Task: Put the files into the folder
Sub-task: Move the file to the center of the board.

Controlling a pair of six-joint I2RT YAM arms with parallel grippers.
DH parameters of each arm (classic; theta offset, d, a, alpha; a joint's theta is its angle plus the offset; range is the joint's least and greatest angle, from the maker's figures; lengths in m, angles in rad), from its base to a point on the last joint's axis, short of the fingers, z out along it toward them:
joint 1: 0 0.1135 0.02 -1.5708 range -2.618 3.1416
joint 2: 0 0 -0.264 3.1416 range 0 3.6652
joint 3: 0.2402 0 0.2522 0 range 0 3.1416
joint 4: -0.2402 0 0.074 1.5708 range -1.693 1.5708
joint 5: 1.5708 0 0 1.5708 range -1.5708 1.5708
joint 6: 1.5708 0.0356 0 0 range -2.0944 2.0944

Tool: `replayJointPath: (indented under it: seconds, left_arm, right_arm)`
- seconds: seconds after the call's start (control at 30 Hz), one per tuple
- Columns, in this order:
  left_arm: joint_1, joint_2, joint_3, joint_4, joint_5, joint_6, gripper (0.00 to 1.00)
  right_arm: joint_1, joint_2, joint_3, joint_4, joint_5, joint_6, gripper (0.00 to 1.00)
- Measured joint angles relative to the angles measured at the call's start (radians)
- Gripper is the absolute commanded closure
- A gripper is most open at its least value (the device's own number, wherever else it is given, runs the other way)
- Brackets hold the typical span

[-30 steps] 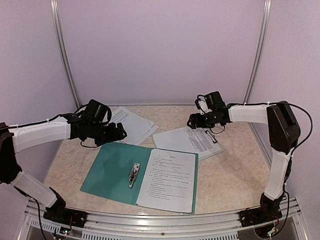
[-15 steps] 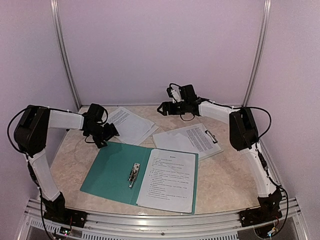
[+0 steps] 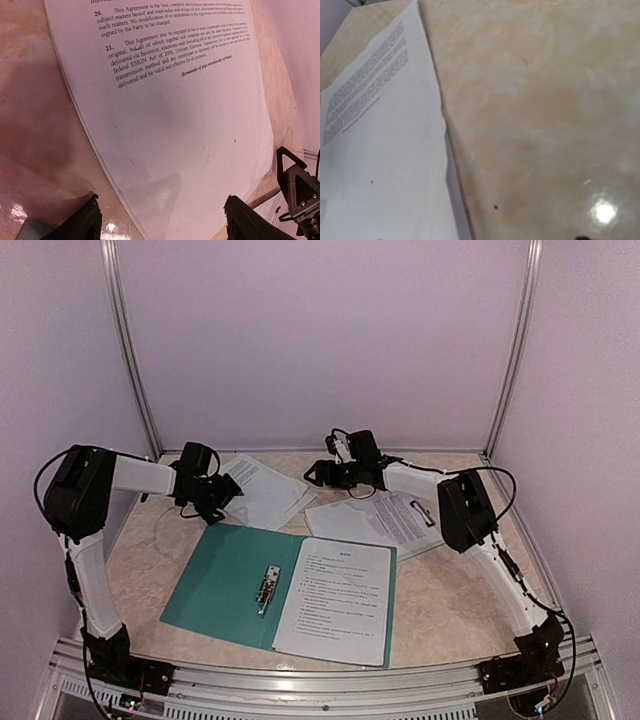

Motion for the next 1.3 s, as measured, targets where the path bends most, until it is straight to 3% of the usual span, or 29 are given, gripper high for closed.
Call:
replayJointPath:
  seconds: [0.4, 0.63, 1.1, 1.3]
  left_arm:
    - [0.005, 0.037, -0.032, 0.182, 0.033, -0.093, 0.23]
    - [-0.008, 0.103, 0.053, 0.187, 0.080, -0.079, 0.24]
    - [-0.066, 0.128, 0.091, 0.155, 0.166, -0.030, 0.26]
    - [-0.081, 0.128, 0.109, 0.105, 0.208, 0.006, 0.26]
  right_arm:
    - [0.032, 0.057, 0.035, 0.083, -0.030, 0.080, 0.23]
    - [0.048, 0.035, -0.020, 0.126, -0.037, 0.066, 0.25]
    - [0.050, -0.282, -0.517, 0.121, 0.092, -0.044, 0.45]
    - [0.050, -0.367, -0.676, 0.182, 0.096, -0.048, 0.48]
